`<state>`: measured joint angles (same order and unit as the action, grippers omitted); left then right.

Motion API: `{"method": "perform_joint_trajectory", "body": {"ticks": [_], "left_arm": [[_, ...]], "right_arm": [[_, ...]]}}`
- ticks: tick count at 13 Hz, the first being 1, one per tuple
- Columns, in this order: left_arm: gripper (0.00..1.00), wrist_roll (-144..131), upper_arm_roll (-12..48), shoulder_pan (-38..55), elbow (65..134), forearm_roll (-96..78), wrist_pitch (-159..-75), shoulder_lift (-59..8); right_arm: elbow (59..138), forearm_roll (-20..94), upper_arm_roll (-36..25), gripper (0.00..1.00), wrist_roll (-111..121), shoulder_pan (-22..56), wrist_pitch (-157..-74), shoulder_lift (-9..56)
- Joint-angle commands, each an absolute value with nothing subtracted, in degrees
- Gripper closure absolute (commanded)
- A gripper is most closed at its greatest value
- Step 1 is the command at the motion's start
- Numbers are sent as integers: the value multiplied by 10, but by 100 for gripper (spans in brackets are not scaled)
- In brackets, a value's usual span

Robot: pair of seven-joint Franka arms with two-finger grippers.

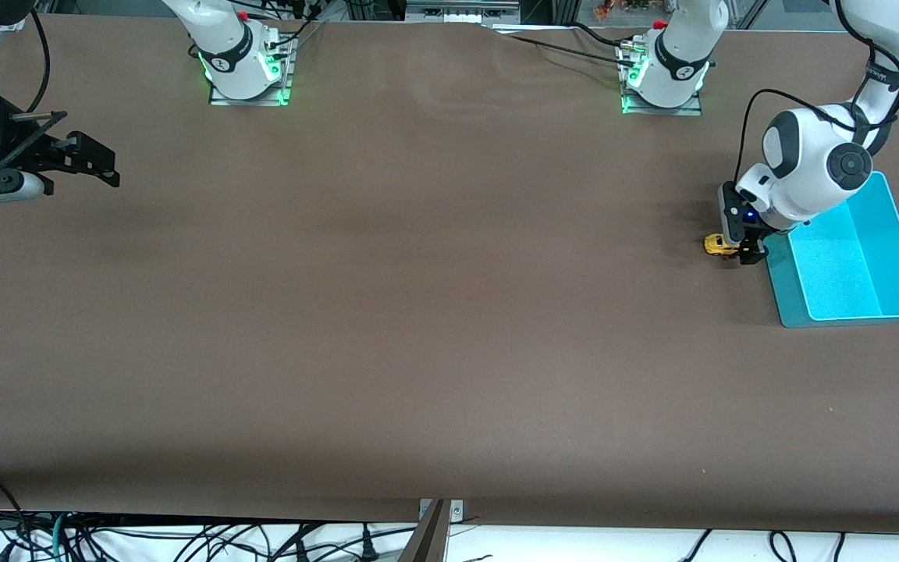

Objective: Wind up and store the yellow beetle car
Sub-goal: 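Lower the left gripper and grasp the yellow car, then lift the car with the left gripper and carry it over the teal tray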

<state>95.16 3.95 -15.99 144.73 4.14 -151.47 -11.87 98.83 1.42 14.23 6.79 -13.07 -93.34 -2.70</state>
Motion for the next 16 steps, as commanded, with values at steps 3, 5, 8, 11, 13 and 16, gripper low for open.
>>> {"method": "perform_joint_trajectory", "body": {"ticks": [3, 5, 8, 11, 13, 16], "left_arm": [[8, 983, 41, -171, 1460, 57, -1553, -121], [27, 1004, 38, -171, 1460, 57, -1557, -121], [72, 1012, 38, -170, 1458, 55, -1557, -120], [85, 1013, 39, -166, 1455, 55, -1550, -113], [90, 1012, 40, -162, 1449, 47, -1518, -97], [90, 1015, 36, -127, 1409, 6, -1398, -64]], "right_arm": [[972, 22, 139, 0, 55, -123, -918, -20], [972, 22, 140, 0, 55, -123, -918, -20], [972, 22, 140, 0, 57, -124, -918, -20], [972, 22, 140, 0, 58, -124, -918, -20], [972, 22, 140, 0, 62, -124, -918, -20], [972, 22, 140, 0, 60, -124, -918, -20]]}}
